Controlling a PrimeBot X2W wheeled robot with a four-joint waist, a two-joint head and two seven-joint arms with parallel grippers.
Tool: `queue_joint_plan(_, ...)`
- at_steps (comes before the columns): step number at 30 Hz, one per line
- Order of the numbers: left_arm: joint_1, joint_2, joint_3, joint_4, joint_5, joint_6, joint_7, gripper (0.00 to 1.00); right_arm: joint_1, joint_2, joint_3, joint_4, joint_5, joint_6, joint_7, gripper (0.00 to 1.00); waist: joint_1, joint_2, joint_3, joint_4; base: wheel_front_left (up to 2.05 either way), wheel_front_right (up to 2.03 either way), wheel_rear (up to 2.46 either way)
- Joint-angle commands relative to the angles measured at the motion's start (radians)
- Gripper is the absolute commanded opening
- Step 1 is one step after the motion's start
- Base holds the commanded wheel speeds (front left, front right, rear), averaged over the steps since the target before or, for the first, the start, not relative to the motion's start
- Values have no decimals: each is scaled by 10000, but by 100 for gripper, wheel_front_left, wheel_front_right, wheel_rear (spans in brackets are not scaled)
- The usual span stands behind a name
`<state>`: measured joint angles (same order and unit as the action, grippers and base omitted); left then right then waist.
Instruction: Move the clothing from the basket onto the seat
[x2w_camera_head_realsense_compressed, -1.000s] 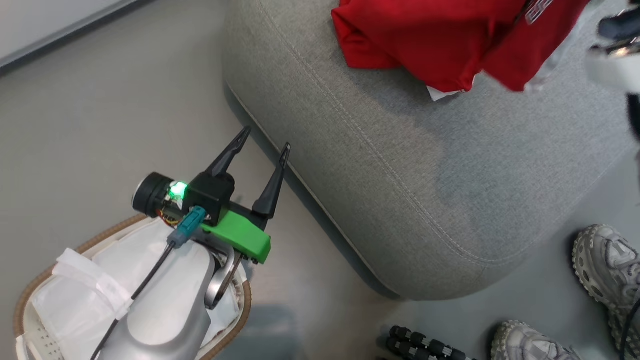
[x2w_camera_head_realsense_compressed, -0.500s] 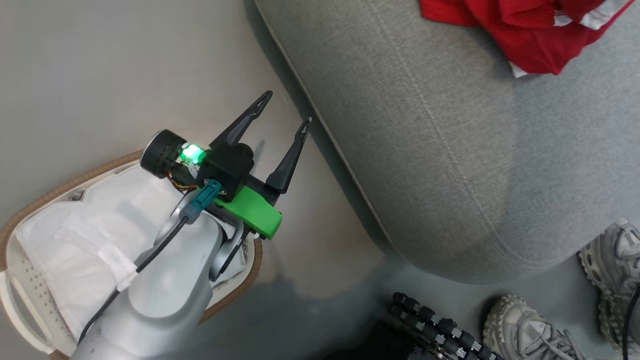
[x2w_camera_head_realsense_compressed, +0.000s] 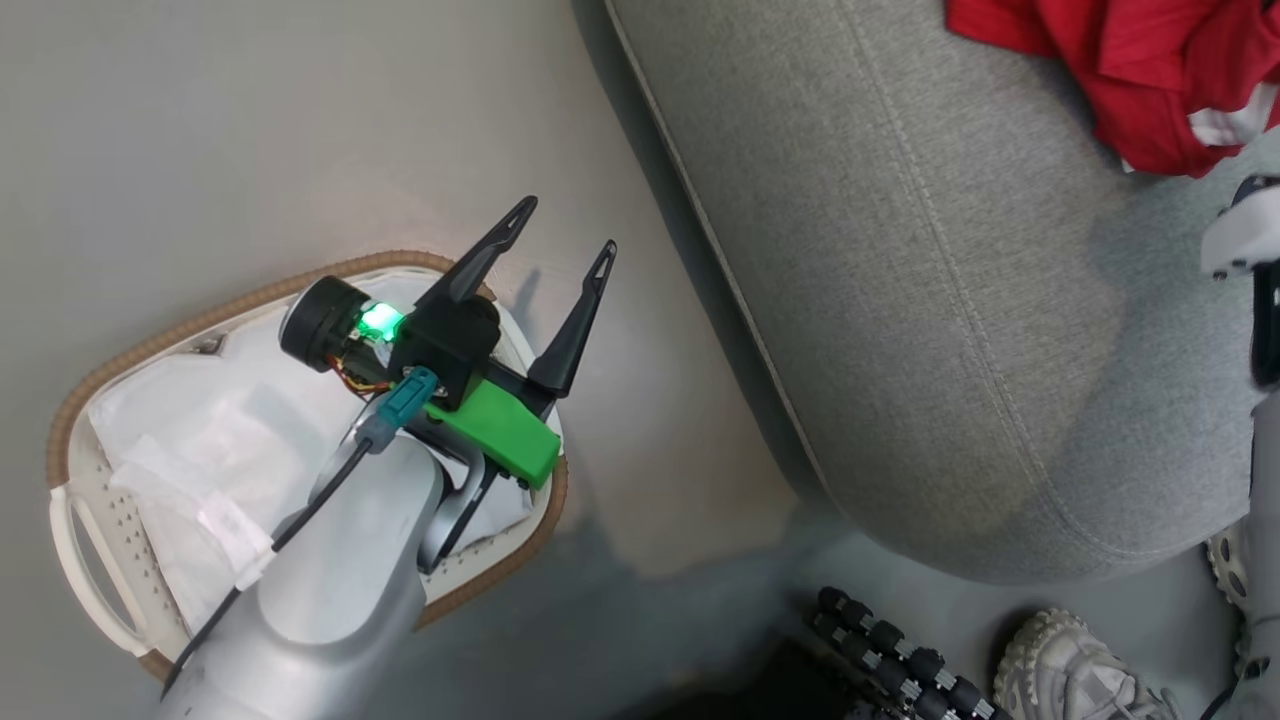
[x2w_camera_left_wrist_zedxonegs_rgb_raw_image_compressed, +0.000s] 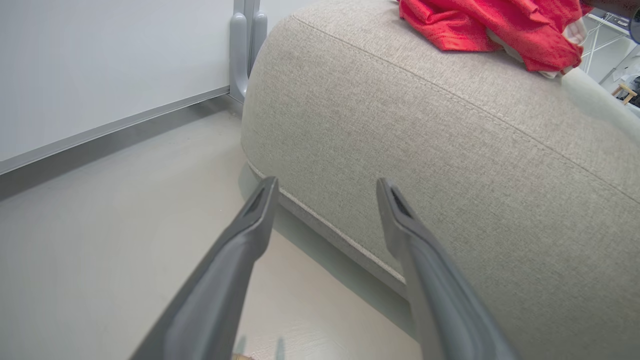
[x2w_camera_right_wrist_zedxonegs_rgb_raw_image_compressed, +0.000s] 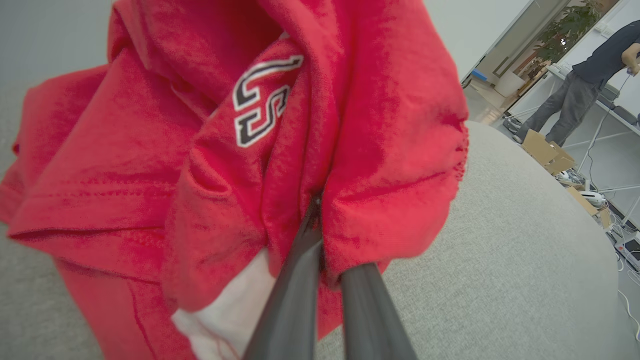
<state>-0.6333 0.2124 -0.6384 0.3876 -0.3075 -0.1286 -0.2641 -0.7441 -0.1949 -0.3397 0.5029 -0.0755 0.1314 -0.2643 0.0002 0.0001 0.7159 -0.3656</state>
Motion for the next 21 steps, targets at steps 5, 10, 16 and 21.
queue_joint_plan(5,440,-320,159,-99,-123,-32,-3,100,1189,211,-144,-530,169,-14,-3,100,-2,-1,-1259,-239,0,0,0)
queue_joint_plan(10,856,-657,311,-91,-149,-33,-3,100,2106,190,87,-1136,366,-14,-3,100,-2,-1,-2198,-17,0,0,0)
queue_joint_plan(16,1538,-974,637,-231,-29,-33,-3,100,2917,171,786,-1884,683,-14,-3,100,-2,-1,-3210,459,0,0,0)
queue_joint_plan(21,2076,-1185,1017,-329,42,-33,-3,100,3206,244,1553,-2234,874,-14,-3,100,-2,-1,-3944,869,0,0,0)
